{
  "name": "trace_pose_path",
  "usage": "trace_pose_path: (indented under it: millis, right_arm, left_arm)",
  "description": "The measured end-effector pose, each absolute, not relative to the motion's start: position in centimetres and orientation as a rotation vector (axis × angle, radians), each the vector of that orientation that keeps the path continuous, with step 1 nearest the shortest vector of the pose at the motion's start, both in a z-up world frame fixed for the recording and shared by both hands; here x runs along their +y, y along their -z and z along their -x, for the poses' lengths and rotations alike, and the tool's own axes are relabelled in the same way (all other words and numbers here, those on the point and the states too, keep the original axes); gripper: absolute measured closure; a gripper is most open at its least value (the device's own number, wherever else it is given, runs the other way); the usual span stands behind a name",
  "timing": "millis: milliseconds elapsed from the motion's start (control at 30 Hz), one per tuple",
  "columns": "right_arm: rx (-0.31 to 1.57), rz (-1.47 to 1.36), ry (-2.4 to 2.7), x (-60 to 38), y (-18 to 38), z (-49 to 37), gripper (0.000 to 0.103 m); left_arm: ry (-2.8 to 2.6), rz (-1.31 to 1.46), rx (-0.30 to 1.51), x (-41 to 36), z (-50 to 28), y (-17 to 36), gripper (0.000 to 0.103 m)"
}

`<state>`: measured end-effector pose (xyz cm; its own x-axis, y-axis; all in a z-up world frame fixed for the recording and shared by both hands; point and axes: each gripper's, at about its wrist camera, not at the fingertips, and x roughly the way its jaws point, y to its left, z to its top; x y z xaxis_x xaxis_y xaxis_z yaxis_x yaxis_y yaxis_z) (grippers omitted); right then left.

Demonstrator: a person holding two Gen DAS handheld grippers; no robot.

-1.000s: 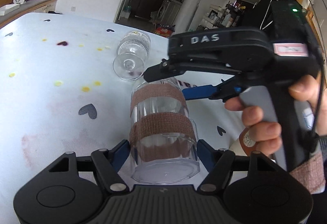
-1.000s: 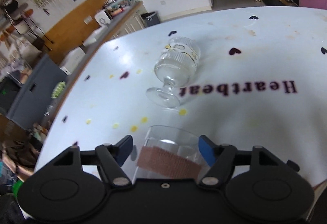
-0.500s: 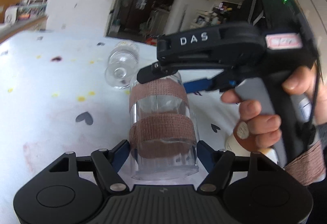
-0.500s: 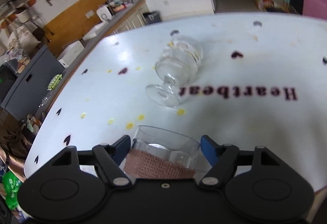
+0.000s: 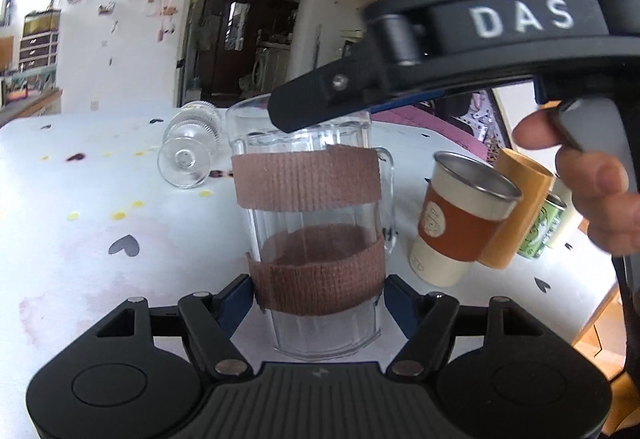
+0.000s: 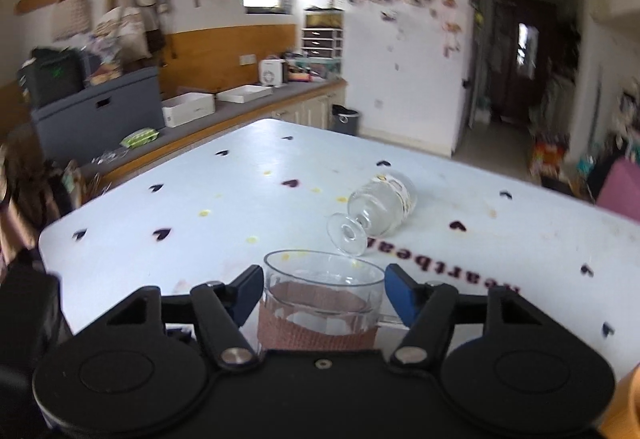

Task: Flip cup upright
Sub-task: 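Lift the mug with the left gripper and rotate it upright, then lower the upright mug onto the table with the left gripper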

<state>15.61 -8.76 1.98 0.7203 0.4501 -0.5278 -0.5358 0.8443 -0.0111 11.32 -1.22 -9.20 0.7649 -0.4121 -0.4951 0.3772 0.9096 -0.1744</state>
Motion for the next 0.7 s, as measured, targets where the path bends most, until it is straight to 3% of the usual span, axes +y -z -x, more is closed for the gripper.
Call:
trace_pose_path:
  millis: [300, 700]
  right_arm:
    - [0.512, 0.193, -0.643, -12.2, -2.3, -14.6, 0.040]
    - [0.486, 0.207, -0.644, -14.2, -2.4, -13.5, 0.039]
  left_arm:
    - [0.545, 0.075, 0.506, -1.1, -9.8, 9.9, 0.030]
    - [0.616, 0.068, 0.532, -3.5, -9.3, 10.8, 0.030]
